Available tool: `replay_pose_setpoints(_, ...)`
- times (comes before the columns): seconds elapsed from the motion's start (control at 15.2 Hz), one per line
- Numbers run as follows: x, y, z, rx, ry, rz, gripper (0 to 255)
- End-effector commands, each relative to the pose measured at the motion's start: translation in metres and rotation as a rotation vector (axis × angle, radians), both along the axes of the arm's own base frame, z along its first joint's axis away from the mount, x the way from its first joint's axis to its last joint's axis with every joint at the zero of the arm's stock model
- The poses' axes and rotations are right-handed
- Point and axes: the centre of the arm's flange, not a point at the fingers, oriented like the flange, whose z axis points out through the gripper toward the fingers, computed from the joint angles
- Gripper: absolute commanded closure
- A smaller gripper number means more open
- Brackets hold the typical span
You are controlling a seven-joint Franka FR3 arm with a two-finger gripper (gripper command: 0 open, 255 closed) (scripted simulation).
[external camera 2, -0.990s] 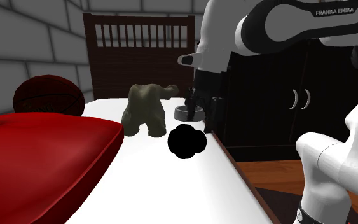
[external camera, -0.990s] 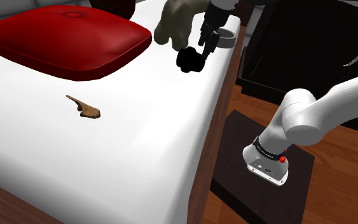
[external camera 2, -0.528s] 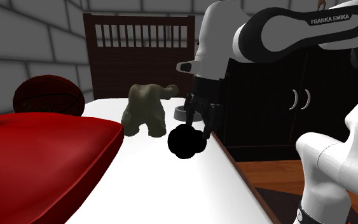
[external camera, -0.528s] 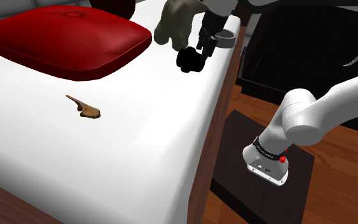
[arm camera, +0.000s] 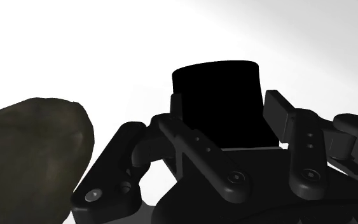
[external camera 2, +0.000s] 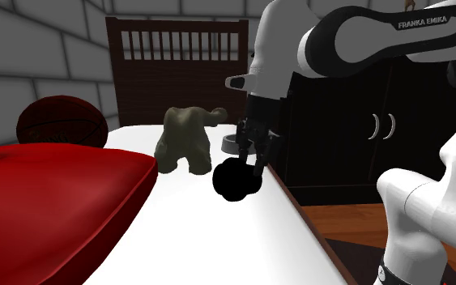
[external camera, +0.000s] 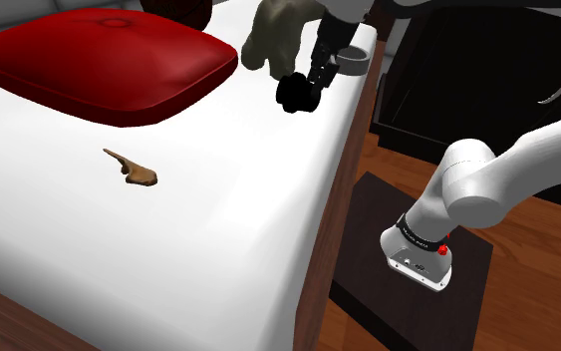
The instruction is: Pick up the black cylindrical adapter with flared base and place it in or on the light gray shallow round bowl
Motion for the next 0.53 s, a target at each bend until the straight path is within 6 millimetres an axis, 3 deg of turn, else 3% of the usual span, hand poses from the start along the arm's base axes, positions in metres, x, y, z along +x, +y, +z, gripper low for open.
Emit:
replay_pose_setpoints(0.0,0.002,-0.001,-0.005,-0.004,0.01,-0.002,255)
replay_pose_setpoints(0.26,0.001,0.0,-0.005,-0.004,0.01,-0.002,255)
replay_pose_setpoints(0.46,0.001,0.0,0.011,-0.004,0.01,-0.002,255)
